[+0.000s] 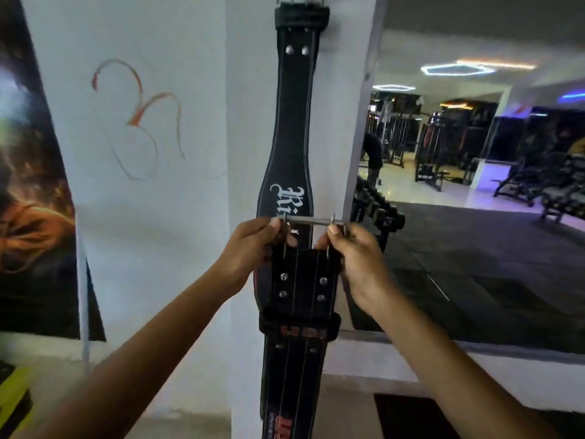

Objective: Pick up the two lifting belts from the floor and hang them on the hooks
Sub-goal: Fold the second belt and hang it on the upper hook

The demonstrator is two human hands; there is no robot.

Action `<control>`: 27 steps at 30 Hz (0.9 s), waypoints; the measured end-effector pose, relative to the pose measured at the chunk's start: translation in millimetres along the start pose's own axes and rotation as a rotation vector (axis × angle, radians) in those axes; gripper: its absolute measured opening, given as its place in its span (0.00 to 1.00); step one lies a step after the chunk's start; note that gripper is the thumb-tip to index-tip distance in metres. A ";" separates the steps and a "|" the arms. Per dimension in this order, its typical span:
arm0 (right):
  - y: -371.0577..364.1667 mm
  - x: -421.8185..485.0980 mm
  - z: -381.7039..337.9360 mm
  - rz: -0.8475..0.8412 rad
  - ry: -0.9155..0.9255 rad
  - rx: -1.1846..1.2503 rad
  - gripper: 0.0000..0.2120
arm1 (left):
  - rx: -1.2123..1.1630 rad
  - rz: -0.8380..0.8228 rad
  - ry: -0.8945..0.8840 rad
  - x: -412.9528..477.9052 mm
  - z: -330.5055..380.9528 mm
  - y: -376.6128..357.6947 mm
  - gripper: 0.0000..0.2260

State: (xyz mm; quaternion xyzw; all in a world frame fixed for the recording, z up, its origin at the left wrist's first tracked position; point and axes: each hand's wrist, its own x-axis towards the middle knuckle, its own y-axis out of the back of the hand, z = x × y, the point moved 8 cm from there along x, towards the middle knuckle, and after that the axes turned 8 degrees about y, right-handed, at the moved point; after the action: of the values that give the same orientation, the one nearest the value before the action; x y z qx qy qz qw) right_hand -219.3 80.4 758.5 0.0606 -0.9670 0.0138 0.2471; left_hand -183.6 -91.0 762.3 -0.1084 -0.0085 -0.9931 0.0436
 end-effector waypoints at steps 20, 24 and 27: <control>-54.8 296.4 -331.6 0.235 0.499 -0.203 0.15 | -0.084 0.445 -0.428 205.4 383.3 65.4 0.11; -53.7 320.3 -327.0 0.276 0.447 -0.257 0.17 | -0.080 0.397 -0.338 231.2 388.2 67.2 0.05; -51.1 330.9 -317.2 0.268 0.429 -0.331 0.18 | -0.112 0.472 -0.357 245.0 375.7 77.1 0.09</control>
State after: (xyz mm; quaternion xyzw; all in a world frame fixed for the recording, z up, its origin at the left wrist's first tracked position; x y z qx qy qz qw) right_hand -349.9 11.1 1195.4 -0.1132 -0.8812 -0.0989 0.4483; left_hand -334.5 -178.7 1182.7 -0.2826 0.0642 -0.9197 0.2648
